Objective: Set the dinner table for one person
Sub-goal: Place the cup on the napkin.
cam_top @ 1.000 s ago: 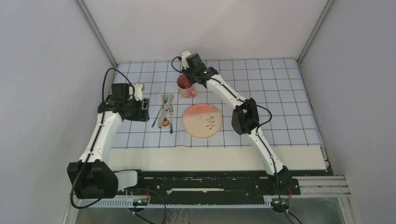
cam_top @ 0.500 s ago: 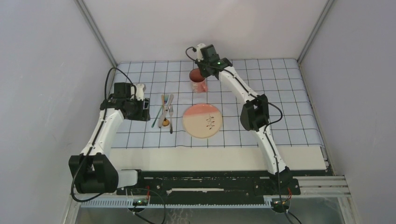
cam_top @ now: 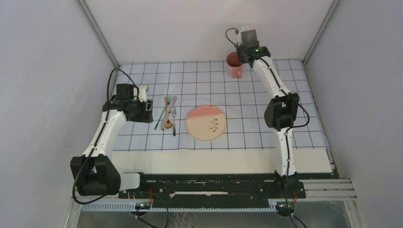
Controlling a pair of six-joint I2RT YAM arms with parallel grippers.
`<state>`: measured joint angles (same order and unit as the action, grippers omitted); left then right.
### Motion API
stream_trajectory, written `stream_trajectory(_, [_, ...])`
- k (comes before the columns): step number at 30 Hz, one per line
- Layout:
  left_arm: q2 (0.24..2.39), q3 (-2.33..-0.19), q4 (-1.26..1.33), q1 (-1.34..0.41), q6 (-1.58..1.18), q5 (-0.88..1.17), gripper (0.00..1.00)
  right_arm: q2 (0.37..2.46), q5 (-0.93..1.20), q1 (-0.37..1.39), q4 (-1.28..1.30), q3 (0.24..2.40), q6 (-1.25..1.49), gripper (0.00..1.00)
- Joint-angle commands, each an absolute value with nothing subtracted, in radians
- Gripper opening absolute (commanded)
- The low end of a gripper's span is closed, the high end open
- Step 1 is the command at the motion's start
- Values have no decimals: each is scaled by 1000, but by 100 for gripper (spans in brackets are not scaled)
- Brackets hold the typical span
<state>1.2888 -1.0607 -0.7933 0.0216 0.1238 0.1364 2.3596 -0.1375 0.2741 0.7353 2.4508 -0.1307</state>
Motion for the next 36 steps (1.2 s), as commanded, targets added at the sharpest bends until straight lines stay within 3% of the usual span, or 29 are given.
stream_trajectory(1, [1270,-1043,-762,19,142,141,67,2207,-147,213,641,2379,-111,0])
stream_trajectory(21, [1247,-1042,-776,19,152,132,67,2129,-107,170,717,2444,-105,0])
stream_trajectory(36, [1267,-1049,-748,19,128,155,67,2023,-82,23,650,2263,-77,0])
